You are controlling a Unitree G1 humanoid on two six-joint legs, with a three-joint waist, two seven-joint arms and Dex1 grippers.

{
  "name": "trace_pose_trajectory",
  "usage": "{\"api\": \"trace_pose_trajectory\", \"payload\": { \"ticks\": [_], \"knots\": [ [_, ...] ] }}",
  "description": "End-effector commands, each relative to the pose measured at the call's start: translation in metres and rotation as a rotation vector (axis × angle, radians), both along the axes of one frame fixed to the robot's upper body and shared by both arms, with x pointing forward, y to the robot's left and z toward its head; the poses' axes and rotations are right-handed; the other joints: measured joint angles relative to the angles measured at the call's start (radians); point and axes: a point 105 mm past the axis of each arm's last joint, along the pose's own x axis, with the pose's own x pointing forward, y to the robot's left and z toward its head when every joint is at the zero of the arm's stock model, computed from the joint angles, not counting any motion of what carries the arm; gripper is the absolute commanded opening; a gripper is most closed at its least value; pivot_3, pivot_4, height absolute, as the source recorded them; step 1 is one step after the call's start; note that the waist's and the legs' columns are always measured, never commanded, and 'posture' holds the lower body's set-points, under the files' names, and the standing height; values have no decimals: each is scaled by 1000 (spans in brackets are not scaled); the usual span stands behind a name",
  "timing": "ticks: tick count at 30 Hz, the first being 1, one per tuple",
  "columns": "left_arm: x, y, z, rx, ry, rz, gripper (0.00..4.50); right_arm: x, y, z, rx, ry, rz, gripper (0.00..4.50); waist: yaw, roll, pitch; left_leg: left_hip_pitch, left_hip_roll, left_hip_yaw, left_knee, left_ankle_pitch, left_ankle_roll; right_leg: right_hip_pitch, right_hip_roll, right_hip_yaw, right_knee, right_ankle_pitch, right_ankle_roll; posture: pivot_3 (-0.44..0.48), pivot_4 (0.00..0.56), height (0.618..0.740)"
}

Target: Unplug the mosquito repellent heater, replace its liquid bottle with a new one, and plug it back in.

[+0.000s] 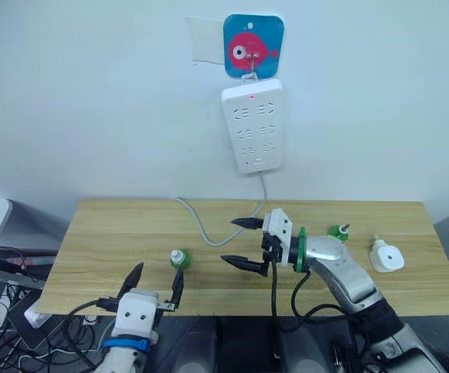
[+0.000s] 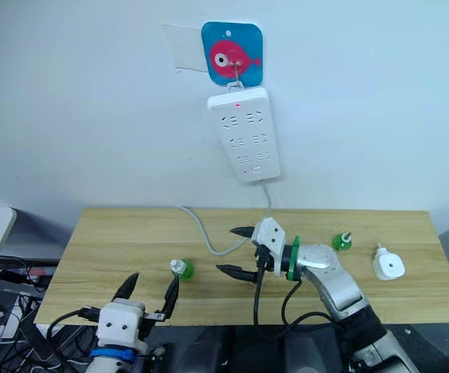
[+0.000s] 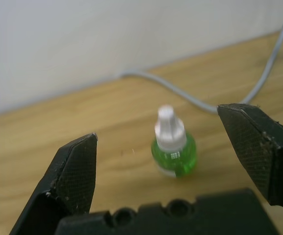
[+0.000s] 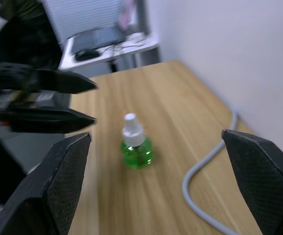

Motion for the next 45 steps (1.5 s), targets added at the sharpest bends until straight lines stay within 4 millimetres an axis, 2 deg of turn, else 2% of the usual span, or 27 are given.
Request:
{"api": "trace_pose_trajectory", "payload": {
  "ticks": [1,7,11,17,24,32,35,40,43,45],
  "knots": [
    [6,2,-10,-67,-6,33,4500,-11,3,5,-18,-42,87,4469,3,-1,0,0,0,0,0,0,0,0,0,0,0,0,0,78,286,740],
    [24,-1,-27,-56,-4,11,4500,-17,3,6,-35,-58,82,4469,3,-2,1,0,0,0,0,0,0,0,0,0,1,0,0,61,297,740],
    [40,3,-30,-9,-29,24,4500,-14,2,6,-36,-52,39,4469,3,-2,1,0,0,0,0,0,0,0,0,0,1,0,0,52,301,740],
    [50,8,-40,23,-24,26,4500,-7,4,9,-9,-46,-55,4469,1,-3,2,0,1,-1,0,0,0,0,0,0,1,0,0,36,310,740],
    [69,1,-53,8,-3,-25,4500,-14,2,9,-34,-59,-30,4469,-2,-4,2,0,0,-1,0,0,0,0,0,-1,1,0,0,18,311,740],
    [76,-1,-57,15,-21,-37,4500,-12,-7,9,-54,-62,-42,4469,-22,-4,3,0,0,-2,0,0,0,0,0,-1,1,0,0,4,310,740],
    [72,-2,-57,11,-26,-36,3874,-12,-6,10,-52,-62,-41,4500,-22,-4,3,0,1,-2,0,0,0,0,0,-1,1,0,0,3,304,740],
    [65,-4,-59,16,-22,-41,2350,-11,-6,10,-46,-59,-49,4500,-22,-4,3,0,0,-2,0,0,0,0,0,-1,1,0,0,3,301,740],
    [65,-2,-57,21,-23,-32,2261,-12,-8,10,-44,-57,-55,4500,-22,-4,3,0,0,-2,0,0,0,0,0,-1,1,0,0,4,299,740],
    [69,-18,-53,107,-6,-160,2261,-11,-12,11,-59,-72,-63,4500,-22,-4,3,0,0,-2,0,0,0,0,0,-1,0,0,0,13,302,740]
  ]
}}
